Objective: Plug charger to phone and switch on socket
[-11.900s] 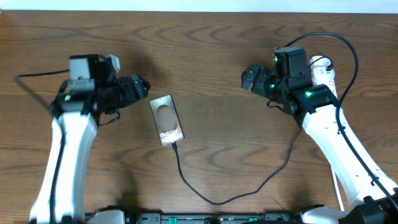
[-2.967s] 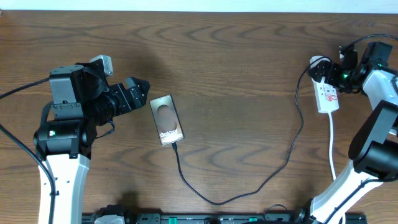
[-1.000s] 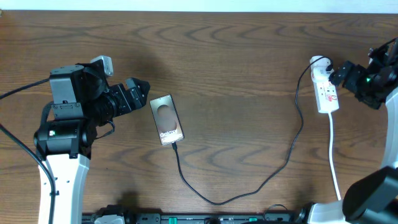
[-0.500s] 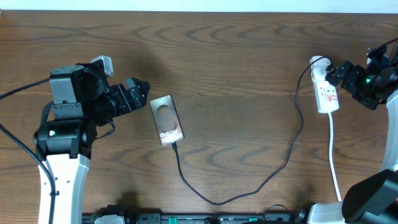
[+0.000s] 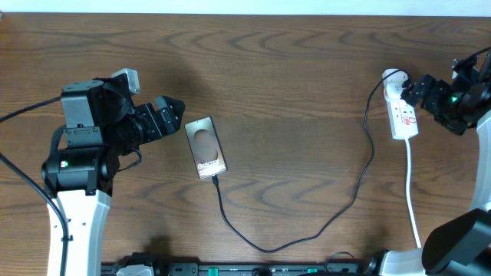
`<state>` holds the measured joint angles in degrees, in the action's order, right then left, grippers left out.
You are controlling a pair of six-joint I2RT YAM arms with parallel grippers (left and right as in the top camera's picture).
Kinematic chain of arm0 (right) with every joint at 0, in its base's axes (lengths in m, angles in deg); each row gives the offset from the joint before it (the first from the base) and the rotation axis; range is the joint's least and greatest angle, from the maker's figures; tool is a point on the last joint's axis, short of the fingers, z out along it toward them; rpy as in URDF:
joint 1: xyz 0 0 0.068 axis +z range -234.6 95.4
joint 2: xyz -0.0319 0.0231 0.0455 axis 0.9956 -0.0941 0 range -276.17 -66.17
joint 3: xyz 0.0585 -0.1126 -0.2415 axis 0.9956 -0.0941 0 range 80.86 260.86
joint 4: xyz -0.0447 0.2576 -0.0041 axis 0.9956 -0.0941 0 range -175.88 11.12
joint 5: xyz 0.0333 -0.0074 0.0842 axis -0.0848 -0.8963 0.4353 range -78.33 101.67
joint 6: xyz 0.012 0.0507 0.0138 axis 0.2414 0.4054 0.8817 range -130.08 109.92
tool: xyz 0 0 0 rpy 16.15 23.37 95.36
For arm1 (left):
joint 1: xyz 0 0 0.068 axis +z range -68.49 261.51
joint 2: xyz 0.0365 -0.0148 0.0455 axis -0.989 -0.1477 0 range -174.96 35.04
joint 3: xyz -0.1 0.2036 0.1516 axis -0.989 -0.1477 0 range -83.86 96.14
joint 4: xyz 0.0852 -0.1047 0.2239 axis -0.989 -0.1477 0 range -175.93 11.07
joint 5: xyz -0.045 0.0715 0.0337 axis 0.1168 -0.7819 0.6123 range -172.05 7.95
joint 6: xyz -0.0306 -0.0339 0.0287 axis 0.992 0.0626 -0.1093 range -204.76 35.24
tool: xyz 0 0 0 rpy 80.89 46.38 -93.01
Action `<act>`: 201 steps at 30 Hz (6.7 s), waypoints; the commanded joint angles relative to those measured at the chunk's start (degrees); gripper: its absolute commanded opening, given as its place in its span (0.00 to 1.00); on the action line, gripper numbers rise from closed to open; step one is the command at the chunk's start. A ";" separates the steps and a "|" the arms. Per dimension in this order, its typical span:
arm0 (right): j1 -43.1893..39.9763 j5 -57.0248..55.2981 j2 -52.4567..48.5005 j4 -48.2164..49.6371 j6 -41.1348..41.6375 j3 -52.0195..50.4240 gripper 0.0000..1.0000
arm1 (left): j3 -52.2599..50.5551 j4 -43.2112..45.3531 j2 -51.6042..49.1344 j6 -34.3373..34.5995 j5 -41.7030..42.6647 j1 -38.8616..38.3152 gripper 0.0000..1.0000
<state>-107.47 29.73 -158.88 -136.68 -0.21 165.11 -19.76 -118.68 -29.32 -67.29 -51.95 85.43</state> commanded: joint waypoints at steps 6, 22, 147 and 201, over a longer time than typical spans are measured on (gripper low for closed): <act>0.46 0.50 0.70 -0.09 0.37 0.39 0.99 | -5.14 -0.33 9.31 -2.03 -6.49 -0.15 0.90; 0.46 0.50 0.70 -0.09 0.37 0.39 0.99 | -44.72 41.05 50.53 -2.47 -11.87 -0.24 0.90; 0.46 0.50 0.70 -0.11 0.37 0.39 0.99 | -63.87 36.79 64.13 -22.38 -17.07 -0.46 0.90; 25.44 -17.92 53.72 78.25 2.95 -79.38 0.99 | -63.87 36.79 64.13 -22.38 -17.07 -0.46 0.90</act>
<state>-82.42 15.87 -111.10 -58.79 2.57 90.16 -82.91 -79.60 34.46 -89.30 -71.20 85.14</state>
